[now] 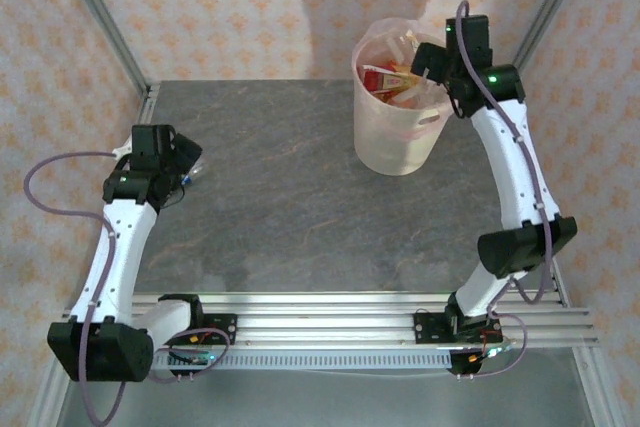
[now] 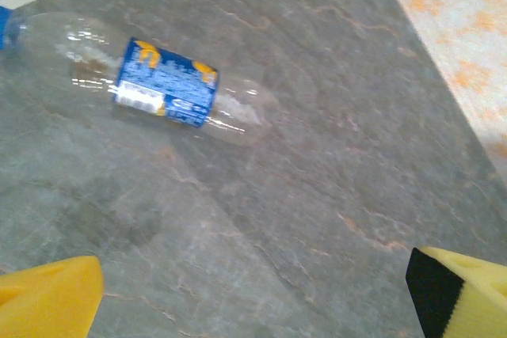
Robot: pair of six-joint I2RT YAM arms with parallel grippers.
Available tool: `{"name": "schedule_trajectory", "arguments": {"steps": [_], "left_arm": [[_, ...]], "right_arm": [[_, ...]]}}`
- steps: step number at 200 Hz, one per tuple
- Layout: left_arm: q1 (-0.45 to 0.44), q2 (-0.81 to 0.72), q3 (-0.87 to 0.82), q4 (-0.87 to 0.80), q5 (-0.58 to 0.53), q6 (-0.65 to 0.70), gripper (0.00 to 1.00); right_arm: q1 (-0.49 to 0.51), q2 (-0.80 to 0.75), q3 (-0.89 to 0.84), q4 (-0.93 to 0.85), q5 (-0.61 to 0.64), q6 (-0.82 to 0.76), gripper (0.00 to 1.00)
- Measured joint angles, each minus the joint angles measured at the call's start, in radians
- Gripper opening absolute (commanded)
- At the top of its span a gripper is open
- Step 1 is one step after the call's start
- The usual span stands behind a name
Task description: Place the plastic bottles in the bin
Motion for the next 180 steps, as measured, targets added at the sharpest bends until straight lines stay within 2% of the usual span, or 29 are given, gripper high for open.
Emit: {"name": "schedule_trajectory", "arguments": {"steps": [55, 104, 180], "left_arm": [[0.14, 0.039, 0.0, -0.025, -0.009, -0.061, 1.0], [0.265, 0.14, -0.008, -0.018, -0.008, -0.137, 1.0], [0.289, 0.293, -0.074, 0.099, 0.005, -0.384, 1.0]], "right_arm": [[0.001, -0.174, -0.156, 0.023, -0.108, 0.008, 0.99], [0.014, -0.222, -0.264, 0.04, -0.168, 0.008, 0.99], [0.045, -0.234, -0.273, 0.048, -0.186, 0.008, 0.99]]}}
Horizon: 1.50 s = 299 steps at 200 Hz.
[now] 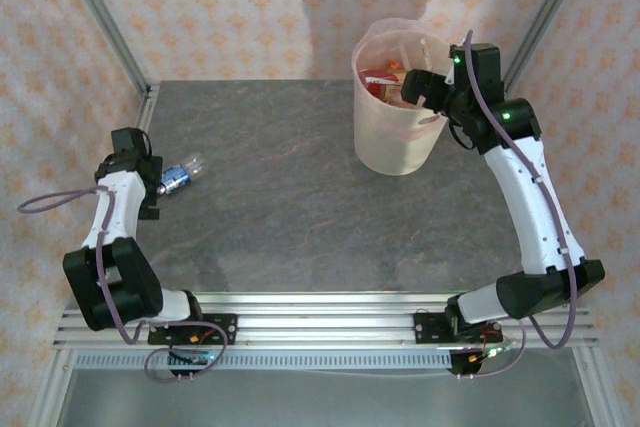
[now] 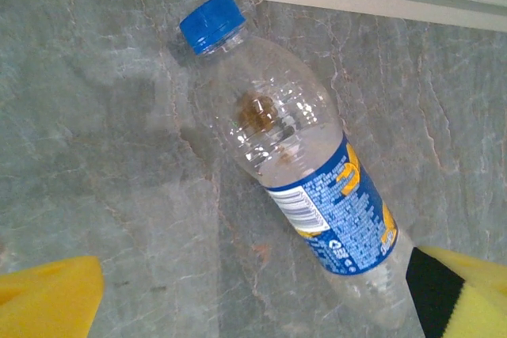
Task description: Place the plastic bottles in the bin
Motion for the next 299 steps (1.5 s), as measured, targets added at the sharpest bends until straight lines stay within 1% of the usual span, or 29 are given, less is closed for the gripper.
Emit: {"name": "schedule_trajectory", "arguments": {"steps": [53, 107, 147, 226, 242, 254, 258, 271, 280, 288, 299], "left_arm": [[0.012, 0.126, 0.037, 0.039, -0.007, -0.086, 1.0], [0.015, 0.262, 0.119, 0.061, -0.006, -0.135, 1.0], [0.021, 0.353, 0.169, 0.064, -0.006, -0.159, 1.0], [0.021, 0.472, 0.217, 0.064, -0.005, -0.172, 1.0], [0.021, 0.495, 0.222, 0.063, 0.0, -0.172, 0.95], [0.021, 0.513, 0.226, 0.064, 0.009, -0.172, 0.89], [0.021, 0.52, 0.229, 0.058, 0.009, -0.174, 0.86], [0.022, 0.527, 0.236, 0.037, 0.012, -0.175, 0.71], [0.023, 0.527, 0.237, 0.024, 0.013, -0.18, 0.62], [0.026, 0.528, 0.237, 0.017, 0.017, -0.178, 0.6], [0.026, 0.528, 0.238, 0.027, 0.021, -0.183, 0.6]], "right_arm": [[0.026, 0.0, 0.0, 0.0, 0.001, 0.0, 0.99], [0.041, 0.0, 0.0, 0.0, 0.005, 0.002, 0.99], [0.043, 0.0, 0.0, 0.0, 0.016, 0.008, 0.99], [0.043, 0.0, -0.017, 0.005, 0.028, 0.027, 0.99], [0.043, 0.0, -0.017, 0.006, 0.028, 0.027, 0.99], [0.043, 0.0, -0.017, 0.006, 0.028, 0.027, 0.99], [0.043, 0.001, -0.017, 0.006, 0.028, 0.028, 0.99], [0.045, 0.001, -0.017, 0.006, 0.028, 0.031, 0.99], [0.045, 0.002, -0.017, 0.006, 0.028, 0.032, 0.99], [0.045, 0.002, -0.017, 0.006, 0.028, 0.034, 0.99], [0.046, 0.005, -0.017, 0.006, 0.028, 0.035, 0.99]]}}
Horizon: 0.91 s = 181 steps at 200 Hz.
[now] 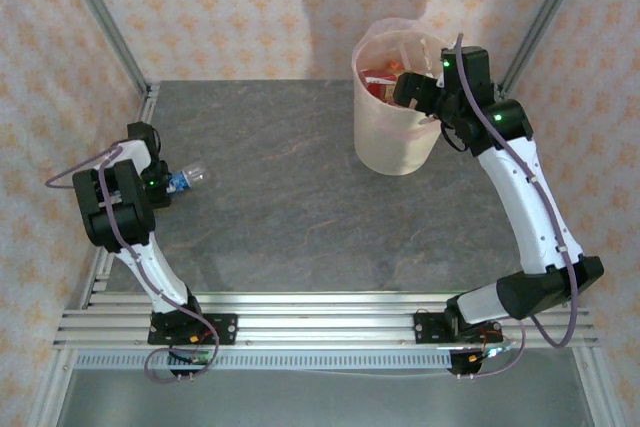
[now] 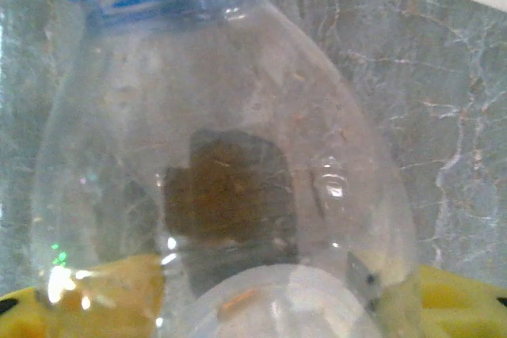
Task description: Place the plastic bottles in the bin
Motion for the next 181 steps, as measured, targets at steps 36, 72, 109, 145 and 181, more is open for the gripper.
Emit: {"name": "schedule_trajectory", "arguments": {"steps": [36, 72, 109, 145, 181], "left_arm": [[0.0, 0.002, 0.0, 0.015, 0.011, 0.005, 0.58], [-0.013, -0.001, 0.011, 0.014, 0.041, 0.074, 0.52], [-0.093, -0.047, 0.038, 0.014, 0.101, 0.181, 0.52], [-0.203, -0.166, 0.148, 0.008, 0.137, 0.303, 0.52], [-0.306, -0.257, 0.312, -0.003, 0.184, 0.482, 0.52]], "right_arm": [[0.004, 0.012, 0.0, 0.0, -0.001, 0.007, 0.99], [0.012, 0.014, -0.001, 0.002, -0.002, 0.007, 0.99], [0.014, 0.007, -0.041, 0.019, -0.001, 0.011, 0.99], [0.014, -0.016, -0.063, 0.023, -0.022, 0.004, 0.99], [0.014, -0.052, -0.074, 0.036, -0.145, -0.022, 0.99]]}}
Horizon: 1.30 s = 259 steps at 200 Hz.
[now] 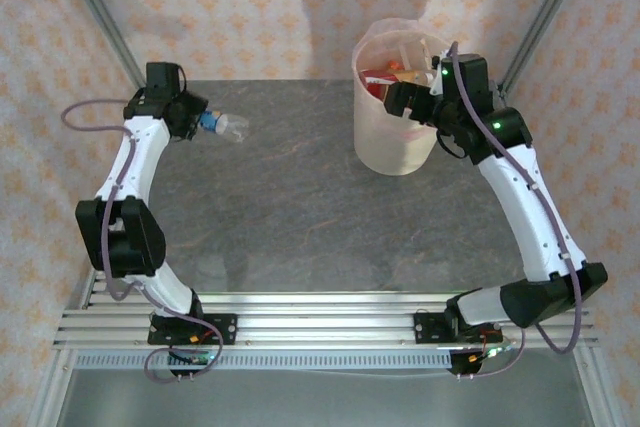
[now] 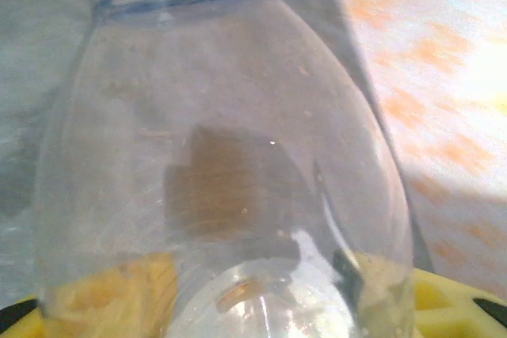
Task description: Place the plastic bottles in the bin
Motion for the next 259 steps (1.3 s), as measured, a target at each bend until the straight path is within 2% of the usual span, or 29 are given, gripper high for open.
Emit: {"name": "schedule_trajectory", "arguments": {"steps": [29, 58, 96, 116, 140, 159, 201, 259], "left_arm": [[-0.083, -0.066, 0.045, -0.003, 0.057, 0.153, 0.52], [-0.176, -0.142, 0.04, 0.014, 0.091, 0.322, 0.52], [-0.316, -0.285, -0.06, 0.159, 0.107, 0.578, 0.53], [-0.359, -0.346, -0.135, 0.248, 0.137, 0.68, 0.55], [-0.39, -0.361, -0.178, 0.323, 0.186, 0.771, 0.55], [-0.427, -0.355, -0.19, 0.354, 0.235, 0.836, 0.55], [-0.534, -0.319, -0.162, 0.366, 0.357, 0.975, 0.55], [-0.567, -0.284, -0.122, 0.35, 0.502, 1.061, 0.55]], "right_arm": [[0.0, -0.013, -0.012, 0.022, -0.097, -0.006, 0.99], [0.0, -0.016, -0.012, 0.039, -0.141, 0.004, 0.99], [0.0, -0.029, -0.012, 0.067, -0.202, 0.047, 0.99], [0.0, -0.041, -0.012, 0.098, -0.25, 0.079, 0.99], [0.011, -0.059, -0.012, 0.164, -0.319, 0.118, 0.99], [0.064, -0.061, -0.004, 0.196, -0.34, 0.123, 1.0], [0.212, 0.029, 0.124, 0.197, -0.341, 0.087, 0.83], [0.24, 0.121, 0.188, 0.196, -0.344, 0.075, 0.65]]}}
